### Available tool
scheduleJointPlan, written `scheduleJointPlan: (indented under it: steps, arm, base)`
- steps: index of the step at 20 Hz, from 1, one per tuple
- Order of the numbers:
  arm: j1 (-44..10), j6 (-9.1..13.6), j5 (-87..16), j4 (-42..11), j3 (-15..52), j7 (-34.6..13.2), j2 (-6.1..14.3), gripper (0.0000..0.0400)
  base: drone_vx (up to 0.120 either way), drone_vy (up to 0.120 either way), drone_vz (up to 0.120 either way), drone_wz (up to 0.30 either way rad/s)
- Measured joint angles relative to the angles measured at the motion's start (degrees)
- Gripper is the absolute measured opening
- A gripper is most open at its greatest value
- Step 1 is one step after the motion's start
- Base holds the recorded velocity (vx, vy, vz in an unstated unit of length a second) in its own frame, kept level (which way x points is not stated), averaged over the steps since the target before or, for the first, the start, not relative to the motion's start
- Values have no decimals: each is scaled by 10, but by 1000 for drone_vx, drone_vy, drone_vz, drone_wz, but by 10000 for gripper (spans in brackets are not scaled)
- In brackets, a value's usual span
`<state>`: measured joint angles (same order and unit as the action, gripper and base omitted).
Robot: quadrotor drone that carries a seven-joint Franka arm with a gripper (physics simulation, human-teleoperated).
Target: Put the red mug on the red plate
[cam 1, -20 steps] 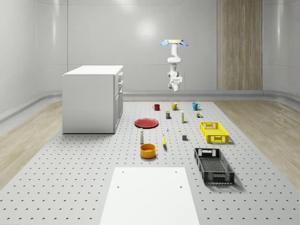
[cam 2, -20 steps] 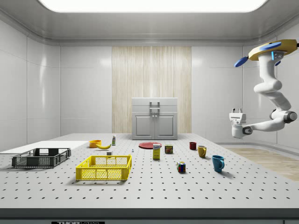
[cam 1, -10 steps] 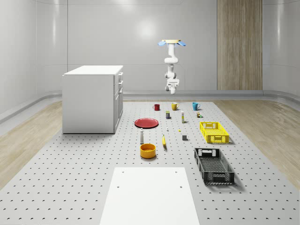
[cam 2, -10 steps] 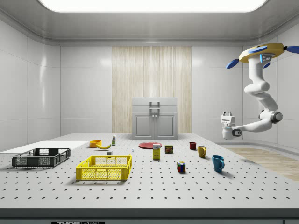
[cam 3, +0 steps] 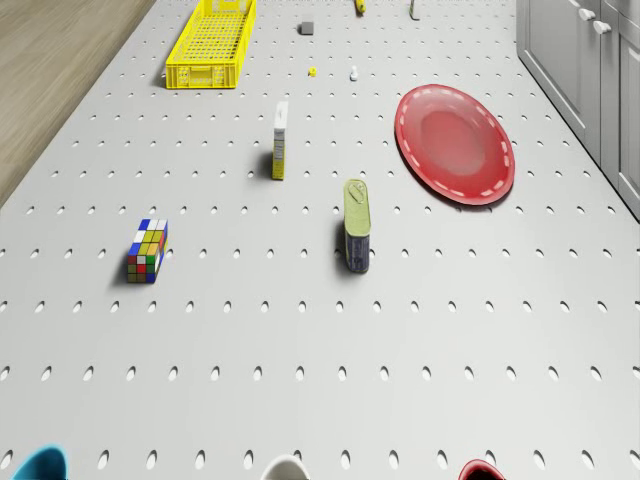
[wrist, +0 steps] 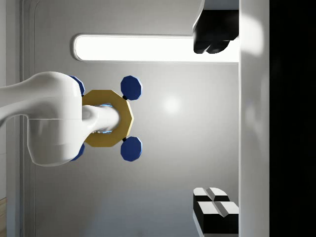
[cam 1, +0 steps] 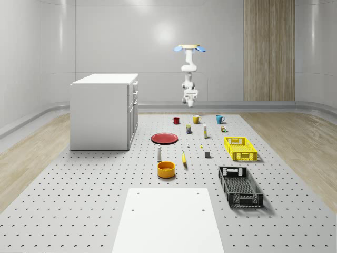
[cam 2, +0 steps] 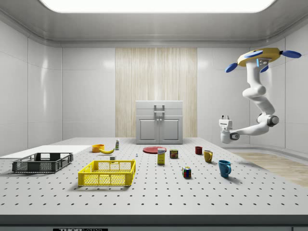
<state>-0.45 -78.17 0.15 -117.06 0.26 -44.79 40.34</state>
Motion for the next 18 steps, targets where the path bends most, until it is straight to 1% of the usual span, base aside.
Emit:
scheduleJointPlan:
  steps: [18]
  arm:
    - [-2, -7, -4, -5, 4, 0, 5, 400]
  base:
    - [120, -120, 0, 0]
